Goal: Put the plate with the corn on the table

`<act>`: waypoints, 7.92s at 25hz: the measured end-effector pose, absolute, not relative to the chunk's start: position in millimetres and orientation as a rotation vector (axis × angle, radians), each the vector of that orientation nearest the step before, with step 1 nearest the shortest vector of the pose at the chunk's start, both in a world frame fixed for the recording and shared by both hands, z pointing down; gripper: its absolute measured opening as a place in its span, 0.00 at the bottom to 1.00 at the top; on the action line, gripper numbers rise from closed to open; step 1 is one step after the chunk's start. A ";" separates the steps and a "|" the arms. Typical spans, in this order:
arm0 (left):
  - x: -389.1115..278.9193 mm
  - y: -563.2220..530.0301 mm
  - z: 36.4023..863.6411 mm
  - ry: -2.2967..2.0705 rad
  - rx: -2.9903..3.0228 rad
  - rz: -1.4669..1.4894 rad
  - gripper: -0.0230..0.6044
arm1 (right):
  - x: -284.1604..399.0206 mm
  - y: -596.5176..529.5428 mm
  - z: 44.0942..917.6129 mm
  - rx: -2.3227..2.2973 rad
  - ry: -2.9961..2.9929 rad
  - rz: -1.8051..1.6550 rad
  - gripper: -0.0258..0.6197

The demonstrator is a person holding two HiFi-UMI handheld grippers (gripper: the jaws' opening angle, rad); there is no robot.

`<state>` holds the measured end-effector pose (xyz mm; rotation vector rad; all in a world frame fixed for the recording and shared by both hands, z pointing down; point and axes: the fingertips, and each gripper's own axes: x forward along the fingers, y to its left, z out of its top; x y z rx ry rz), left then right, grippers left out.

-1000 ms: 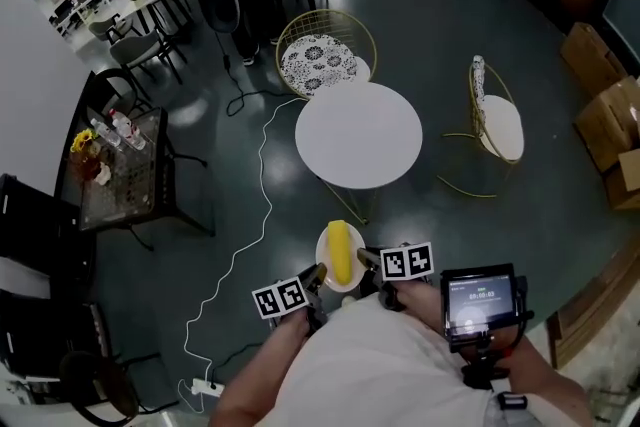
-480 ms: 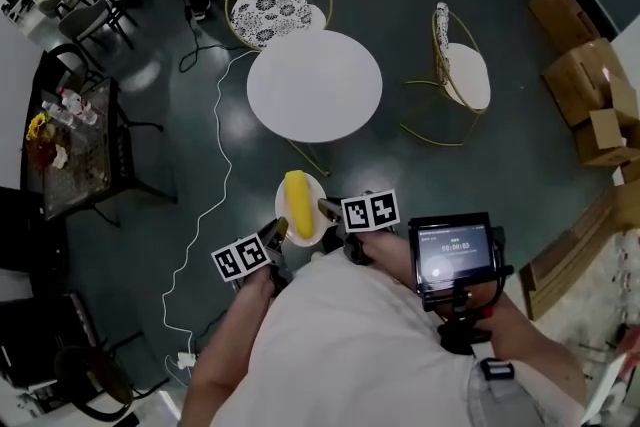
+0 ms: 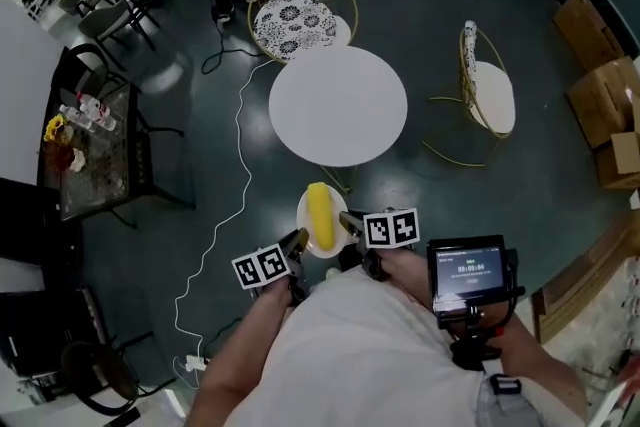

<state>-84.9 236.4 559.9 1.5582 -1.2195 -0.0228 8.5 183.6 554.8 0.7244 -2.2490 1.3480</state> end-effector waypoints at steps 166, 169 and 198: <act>-142.8 -283.5 738.1 -1.056 1.605 0.303 0.11 | -41.4 -313.4 738.4 1.030 -2.102 1.449 0.12; -142.3 -285.3 745.7 -1.061 1.602 0.318 0.11 | -38.9 -315.0 744.4 1.044 -2.087 1.440 0.12; -145.1 -292.7 754.6 -1.083 1.624 0.341 0.13 | -44.1 -320.2 754.5 1.108 -2.086 1.294 0.13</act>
